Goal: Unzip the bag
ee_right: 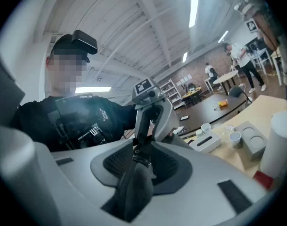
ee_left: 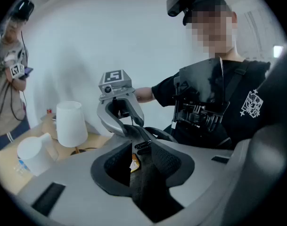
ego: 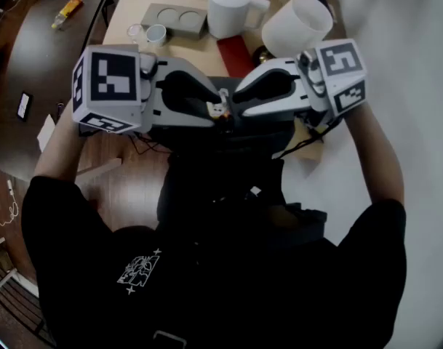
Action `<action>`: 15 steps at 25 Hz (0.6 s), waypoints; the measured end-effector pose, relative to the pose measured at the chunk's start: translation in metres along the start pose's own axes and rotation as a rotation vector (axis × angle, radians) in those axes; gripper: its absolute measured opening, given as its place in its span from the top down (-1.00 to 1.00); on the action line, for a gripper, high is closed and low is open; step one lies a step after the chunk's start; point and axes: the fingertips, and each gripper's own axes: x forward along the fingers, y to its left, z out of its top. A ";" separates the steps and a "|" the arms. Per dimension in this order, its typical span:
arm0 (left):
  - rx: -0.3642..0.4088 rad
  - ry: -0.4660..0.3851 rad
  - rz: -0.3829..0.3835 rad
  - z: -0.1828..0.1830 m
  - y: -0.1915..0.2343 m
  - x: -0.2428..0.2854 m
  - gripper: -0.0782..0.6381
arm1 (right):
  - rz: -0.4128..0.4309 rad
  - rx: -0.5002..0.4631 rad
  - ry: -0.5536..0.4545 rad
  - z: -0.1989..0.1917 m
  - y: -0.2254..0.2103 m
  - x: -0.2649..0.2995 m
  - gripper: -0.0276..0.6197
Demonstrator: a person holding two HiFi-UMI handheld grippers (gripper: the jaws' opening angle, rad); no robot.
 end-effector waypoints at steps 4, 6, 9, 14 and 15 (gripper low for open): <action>-0.094 0.005 -0.169 -0.007 -0.001 0.005 0.43 | 0.117 0.089 0.096 -0.012 -0.005 0.004 0.45; -0.160 0.007 -0.258 -0.007 0.000 0.005 0.43 | 0.167 0.134 0.151 -0.017 -0.007 0.005 0.45; -0.242 0.052 -0.375 -0.009 0.000 0.009 0.43 | 0.238 0.193 0.246 -0.023 -0.009 0.007 0.44; -0.261 0.199 -0.462 -0.019 -0.005 0.020 0.35 | 0.329 0.308 0.433 -0.033 -0.008 0.020 0.44; -0.263 0.223 -0.471 -0.022 -0.005 0.022 0.34 | 0.342 0.332 0.469 -0.036 -0.007 0.022 0.44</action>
